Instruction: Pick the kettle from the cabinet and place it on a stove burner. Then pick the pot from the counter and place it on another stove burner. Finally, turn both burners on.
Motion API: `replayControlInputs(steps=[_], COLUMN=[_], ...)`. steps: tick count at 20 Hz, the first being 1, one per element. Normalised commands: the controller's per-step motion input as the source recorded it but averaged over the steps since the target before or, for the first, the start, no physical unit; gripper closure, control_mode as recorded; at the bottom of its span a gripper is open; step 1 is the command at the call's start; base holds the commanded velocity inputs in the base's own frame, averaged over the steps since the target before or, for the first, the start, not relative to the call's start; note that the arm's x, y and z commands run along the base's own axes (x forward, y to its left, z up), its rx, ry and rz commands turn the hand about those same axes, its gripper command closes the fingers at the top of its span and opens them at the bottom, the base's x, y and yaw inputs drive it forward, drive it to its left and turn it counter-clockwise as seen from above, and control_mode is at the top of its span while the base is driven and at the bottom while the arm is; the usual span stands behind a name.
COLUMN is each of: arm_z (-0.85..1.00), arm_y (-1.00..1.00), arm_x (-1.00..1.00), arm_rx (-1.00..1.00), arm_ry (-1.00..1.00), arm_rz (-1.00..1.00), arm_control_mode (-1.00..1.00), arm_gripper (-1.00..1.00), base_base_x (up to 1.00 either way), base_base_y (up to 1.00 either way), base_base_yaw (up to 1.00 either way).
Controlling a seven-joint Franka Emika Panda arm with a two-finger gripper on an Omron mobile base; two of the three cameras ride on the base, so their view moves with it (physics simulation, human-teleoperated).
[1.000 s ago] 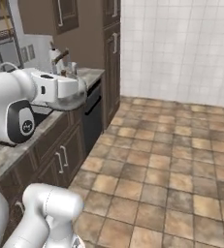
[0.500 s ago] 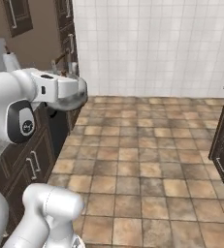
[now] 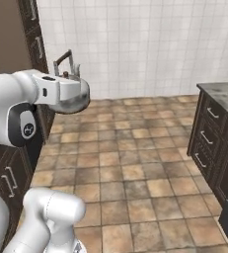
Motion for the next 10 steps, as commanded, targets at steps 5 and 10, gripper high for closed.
replayControlInputs(steps=[5, 10], arm_z=[0.00, 0.00], arm_y=[0.00, 0.00], arm_x=[0.00, 0.00], arm_rx=[0.00, 0.00], arm_ry=[0.00, 0.00], arm_rz=[0.00, 0.00], arm_control_mode=[1.00, 1.00], arm_gripper=[1.00, 1.00], base_base_x=[0.48, 0.41], base_base_y=[0.00, 0.00], base_base_yaw=[-0.27, -0.27])
